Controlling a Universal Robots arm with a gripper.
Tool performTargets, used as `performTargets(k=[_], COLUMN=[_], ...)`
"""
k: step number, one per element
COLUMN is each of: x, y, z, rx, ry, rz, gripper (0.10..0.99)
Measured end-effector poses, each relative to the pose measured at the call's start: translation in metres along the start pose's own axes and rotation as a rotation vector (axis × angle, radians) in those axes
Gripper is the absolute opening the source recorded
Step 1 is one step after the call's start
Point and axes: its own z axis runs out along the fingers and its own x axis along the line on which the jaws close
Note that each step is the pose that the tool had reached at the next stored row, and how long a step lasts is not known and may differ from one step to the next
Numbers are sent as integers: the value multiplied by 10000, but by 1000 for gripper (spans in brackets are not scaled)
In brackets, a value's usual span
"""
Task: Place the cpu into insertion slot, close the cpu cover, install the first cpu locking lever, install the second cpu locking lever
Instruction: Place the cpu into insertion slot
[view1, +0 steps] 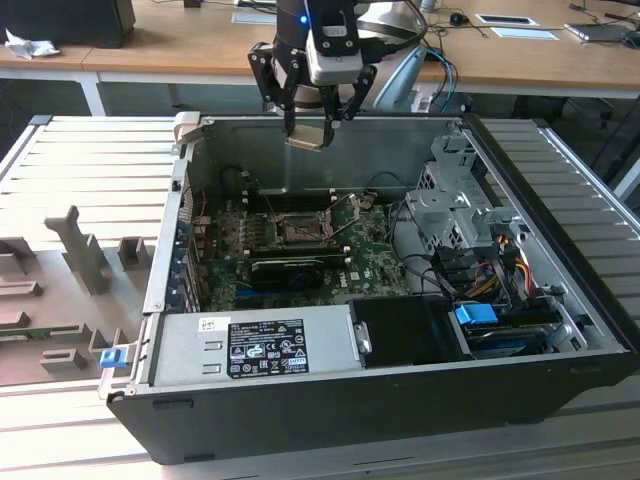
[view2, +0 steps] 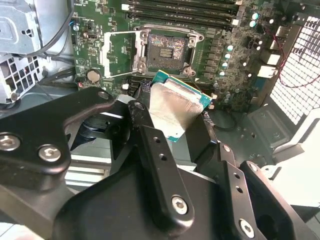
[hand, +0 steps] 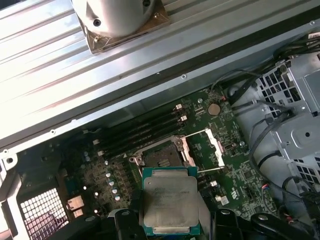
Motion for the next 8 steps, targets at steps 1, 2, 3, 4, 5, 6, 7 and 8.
performTargets(k=[1,2,3,4,5,6,7,8], x=[0,0,0,1,1,1,0,0], y=[0,0,0,0,0,-1,-1,-1], z=[0,0,1,1,3,3,5,7], rx=[2,5,9,12,11,10,7,5], ry=[-4,-10,-18,-27,-37,-47,-62,-76], rz=[30,81,142,237,343,449,616,777], gripper=[529,529,529,529,529,529,529,529])
